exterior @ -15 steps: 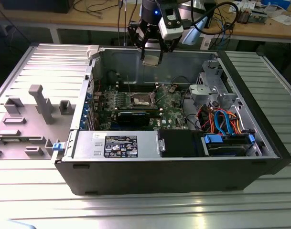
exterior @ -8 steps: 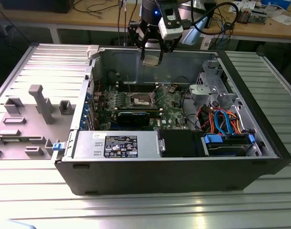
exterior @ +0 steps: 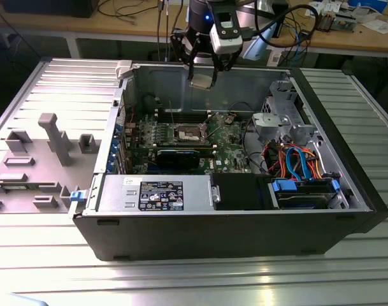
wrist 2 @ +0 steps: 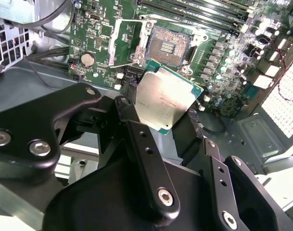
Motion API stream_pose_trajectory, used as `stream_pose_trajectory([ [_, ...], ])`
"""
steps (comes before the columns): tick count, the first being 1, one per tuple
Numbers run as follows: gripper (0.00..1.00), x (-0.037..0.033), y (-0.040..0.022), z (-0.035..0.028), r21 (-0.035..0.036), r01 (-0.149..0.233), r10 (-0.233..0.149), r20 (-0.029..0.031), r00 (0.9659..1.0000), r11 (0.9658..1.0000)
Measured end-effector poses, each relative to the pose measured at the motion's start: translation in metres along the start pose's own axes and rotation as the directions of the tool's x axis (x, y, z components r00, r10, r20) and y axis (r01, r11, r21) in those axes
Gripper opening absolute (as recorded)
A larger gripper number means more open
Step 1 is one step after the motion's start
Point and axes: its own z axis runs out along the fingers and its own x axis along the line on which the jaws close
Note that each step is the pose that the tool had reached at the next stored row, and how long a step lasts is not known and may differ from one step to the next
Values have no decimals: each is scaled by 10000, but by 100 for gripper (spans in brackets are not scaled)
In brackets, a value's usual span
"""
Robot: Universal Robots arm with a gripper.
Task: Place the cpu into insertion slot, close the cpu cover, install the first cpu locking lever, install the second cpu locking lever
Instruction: 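Place the cpu into insertion slot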
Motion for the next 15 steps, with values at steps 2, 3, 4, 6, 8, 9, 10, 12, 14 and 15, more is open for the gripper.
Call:
stream_pose_trajectory([
  [2, 54, 0, 0, 2, 3, -135, 135, 13, 9999, 9999],
  [3, 54, 0, 0, 3, 3, -176, 176, 16, 9998, 9998],
  [4, 54, 0, 0, 3, 3, -199, 199, 18, 9998, 9998],
  [6, 54, 0, 0, 3, 2, -203, 203, 19, 9998, 9998],
  [8, 54, 0, 0, 3, 4, -203, 203, 19, 9998, 9998],
  [9, 54, 0, 0, 3, 3, -203, 203, 19, 9998, 9998],
  [10, 54, 0, 0, 3, 3, -203, 203, 19, 9998, 9998],
  [12, 54, 0, 0, 3, 3, -206, 206, 19, 9998, 9998],
  [14, 54, -1, 0, 3, 3, -285, 285, 26, 9996, 9996],
  [15, 54, -1, 0, 5, 1, -380, 380, 35, 9993, 9993],
])
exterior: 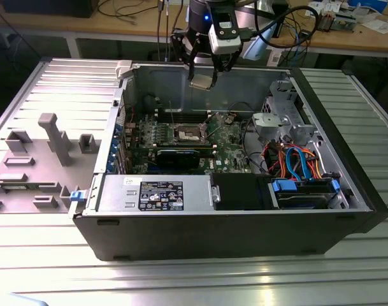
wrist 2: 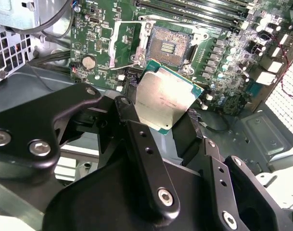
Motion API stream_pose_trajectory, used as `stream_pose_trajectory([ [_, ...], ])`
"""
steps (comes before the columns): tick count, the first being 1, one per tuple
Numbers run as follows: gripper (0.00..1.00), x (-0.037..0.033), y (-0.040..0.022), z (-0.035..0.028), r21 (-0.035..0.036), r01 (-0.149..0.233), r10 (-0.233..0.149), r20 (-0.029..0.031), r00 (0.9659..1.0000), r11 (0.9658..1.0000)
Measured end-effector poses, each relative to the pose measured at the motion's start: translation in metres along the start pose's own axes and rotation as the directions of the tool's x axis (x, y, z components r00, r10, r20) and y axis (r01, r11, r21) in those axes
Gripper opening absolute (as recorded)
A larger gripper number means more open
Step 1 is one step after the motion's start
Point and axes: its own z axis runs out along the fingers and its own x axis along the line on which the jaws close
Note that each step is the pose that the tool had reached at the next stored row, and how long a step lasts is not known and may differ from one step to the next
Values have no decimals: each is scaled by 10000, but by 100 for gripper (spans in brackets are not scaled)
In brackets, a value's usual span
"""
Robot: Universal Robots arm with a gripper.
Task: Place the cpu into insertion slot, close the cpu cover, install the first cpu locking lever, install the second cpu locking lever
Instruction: 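Place the cpu into insertion slot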
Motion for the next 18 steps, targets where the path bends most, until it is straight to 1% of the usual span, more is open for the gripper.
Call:
stream_pose_trajectory([
  [1, 54, 0, -2, 3, -2, -97, 97, 8, 10000, 10000],
  [3, 54, 0, -3, 10, -5, -482, 482, 37, 9988, 9988],
  [4, 54, 0, -3, 11, -4, -556, 557, 41, 9984, 9985],
  [14, 54, 0, -3, 11, -5, -566, 566, 42, 9984, 9984],
  [16, 54, 0, -4, 19, -5, -729, 729, 58, 9973, 9973],
  [18, 54, 0, -5, 32, 0, -946, 946, 80, 9955, 9955],
])
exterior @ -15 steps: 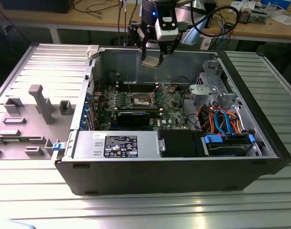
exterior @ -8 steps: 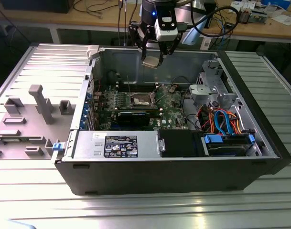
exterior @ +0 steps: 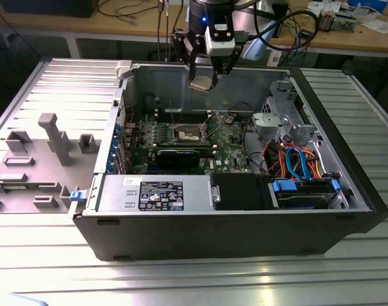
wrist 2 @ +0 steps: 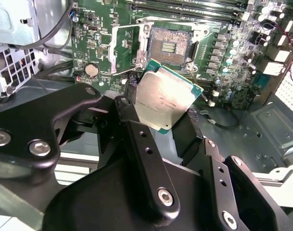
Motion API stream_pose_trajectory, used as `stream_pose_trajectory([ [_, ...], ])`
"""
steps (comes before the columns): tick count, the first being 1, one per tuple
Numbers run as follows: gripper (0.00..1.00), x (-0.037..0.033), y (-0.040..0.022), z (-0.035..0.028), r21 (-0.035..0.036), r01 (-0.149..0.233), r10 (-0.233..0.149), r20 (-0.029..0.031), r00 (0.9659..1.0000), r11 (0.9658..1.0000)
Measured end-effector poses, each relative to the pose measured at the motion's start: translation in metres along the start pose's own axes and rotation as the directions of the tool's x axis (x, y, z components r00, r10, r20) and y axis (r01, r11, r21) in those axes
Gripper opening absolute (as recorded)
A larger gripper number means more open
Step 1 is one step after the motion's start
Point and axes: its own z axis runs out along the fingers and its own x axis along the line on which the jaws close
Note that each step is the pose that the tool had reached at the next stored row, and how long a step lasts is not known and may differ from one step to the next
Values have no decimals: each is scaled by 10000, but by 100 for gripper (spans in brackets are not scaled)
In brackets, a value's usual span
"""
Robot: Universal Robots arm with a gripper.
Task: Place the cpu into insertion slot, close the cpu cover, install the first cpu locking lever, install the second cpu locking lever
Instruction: 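Place the cpu into insertion slot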
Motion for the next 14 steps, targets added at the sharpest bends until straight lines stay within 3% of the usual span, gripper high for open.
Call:
stream_pose_trajectory([
  [5, 54, 0, -2, 20, 33, -546, 545, 64, 9985, 9985],
  [14, 54, -1, -4, 44, 23, -1510, 1510, 132, 9884, 9885],
])
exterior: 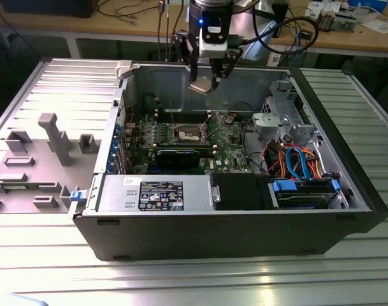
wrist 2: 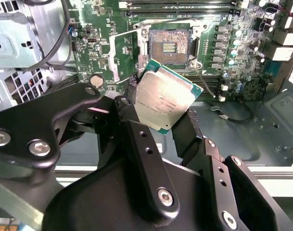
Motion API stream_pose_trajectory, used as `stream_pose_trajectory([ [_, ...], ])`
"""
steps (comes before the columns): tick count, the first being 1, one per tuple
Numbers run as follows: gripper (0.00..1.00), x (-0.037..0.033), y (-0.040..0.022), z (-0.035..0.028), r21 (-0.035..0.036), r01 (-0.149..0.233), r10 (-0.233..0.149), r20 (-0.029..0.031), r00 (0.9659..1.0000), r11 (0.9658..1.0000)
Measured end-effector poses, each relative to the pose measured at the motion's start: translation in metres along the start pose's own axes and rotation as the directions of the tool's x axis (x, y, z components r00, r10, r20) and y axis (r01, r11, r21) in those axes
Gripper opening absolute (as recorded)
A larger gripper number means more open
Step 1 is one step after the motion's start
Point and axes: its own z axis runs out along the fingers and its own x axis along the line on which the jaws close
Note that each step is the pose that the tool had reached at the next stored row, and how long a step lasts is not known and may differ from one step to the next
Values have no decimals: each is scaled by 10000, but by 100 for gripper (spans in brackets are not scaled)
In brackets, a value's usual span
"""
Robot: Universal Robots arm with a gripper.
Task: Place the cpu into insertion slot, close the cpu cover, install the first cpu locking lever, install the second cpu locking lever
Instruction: 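Place the cpu into insertion slot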
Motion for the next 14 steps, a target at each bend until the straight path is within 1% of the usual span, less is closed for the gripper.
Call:
stream_pose_trajectory([
  [4, 54, 0, 0, 6, -3, -392, 392, 23, 9992, 9992],
  [7, 54, 0, -1, 8, -9, -705, 705, 45, 9975, 9975],
  [9, 54, 0, -1, 10, -15, -935, 935, 63, 9956, 9956],
  [10, 54, 0, -1, 13, -18, -1165, 1165, 77, 9932, 9932],
  [11, 54, 0, -1, 13, -22, -1297, 1297, 86, 9915, 9916],
  [12, 54, 0, -1, 13, -26, -1491, 1491, 99, 9888, 9888],
  [14, 54, 0, -1, 13, -26, -1523, 1523, 102, 9883, 9883],
])
